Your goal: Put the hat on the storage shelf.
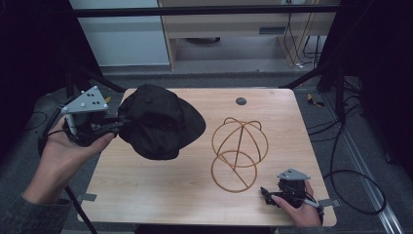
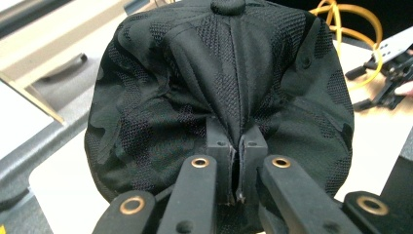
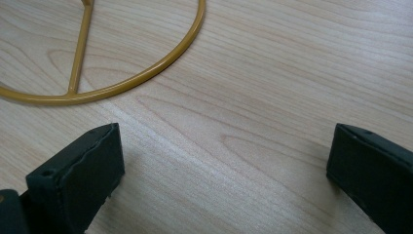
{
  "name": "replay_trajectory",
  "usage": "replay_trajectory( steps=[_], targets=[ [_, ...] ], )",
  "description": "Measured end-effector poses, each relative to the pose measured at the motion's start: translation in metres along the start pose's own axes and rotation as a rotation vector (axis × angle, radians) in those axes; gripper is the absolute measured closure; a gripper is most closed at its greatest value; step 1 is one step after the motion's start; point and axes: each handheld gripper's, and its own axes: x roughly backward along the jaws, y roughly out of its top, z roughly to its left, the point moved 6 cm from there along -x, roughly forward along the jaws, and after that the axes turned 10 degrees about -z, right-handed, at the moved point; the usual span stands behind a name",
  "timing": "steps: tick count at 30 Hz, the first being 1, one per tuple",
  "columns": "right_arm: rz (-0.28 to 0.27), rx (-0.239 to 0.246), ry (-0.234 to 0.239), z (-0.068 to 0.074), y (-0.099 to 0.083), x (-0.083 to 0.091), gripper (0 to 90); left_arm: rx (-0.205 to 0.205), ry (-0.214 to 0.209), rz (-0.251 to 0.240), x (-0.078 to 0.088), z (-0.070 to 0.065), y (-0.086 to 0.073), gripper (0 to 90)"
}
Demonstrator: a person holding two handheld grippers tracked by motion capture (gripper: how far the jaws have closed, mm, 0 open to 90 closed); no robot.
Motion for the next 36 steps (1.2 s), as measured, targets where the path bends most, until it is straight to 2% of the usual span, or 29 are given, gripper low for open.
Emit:
replay_trajectory(
  steps=[7, 17, 27, 36],
  targets=[
    [0.0, 0.001, 0.0, 0.0, 0.0, 0.0, 0.4, -0.025, -0.005, -0.068, 0.006, -0.01, 0.027, 86.4],
    [0.0, 0.0, 0.0, 0.0, 0.0, 0.0, 0.4, -0.032, -0.021, -0.13, 0.004, -0.019, 0.048, 86.4],
    [0.0, 0.002, -0.001, 0.0, 0.0, 0.0, 0.4, -0.038, -0.051, -0.16, -0.005, -0.029, 0.063, 86.4],
    [0.002, -0.003, 0.0, 0.0, 0.0, 0.0, 0.4, -0.077, -0.09, -0.17, -0.023, -0.048, 0.085, 86.4]
  ],
)
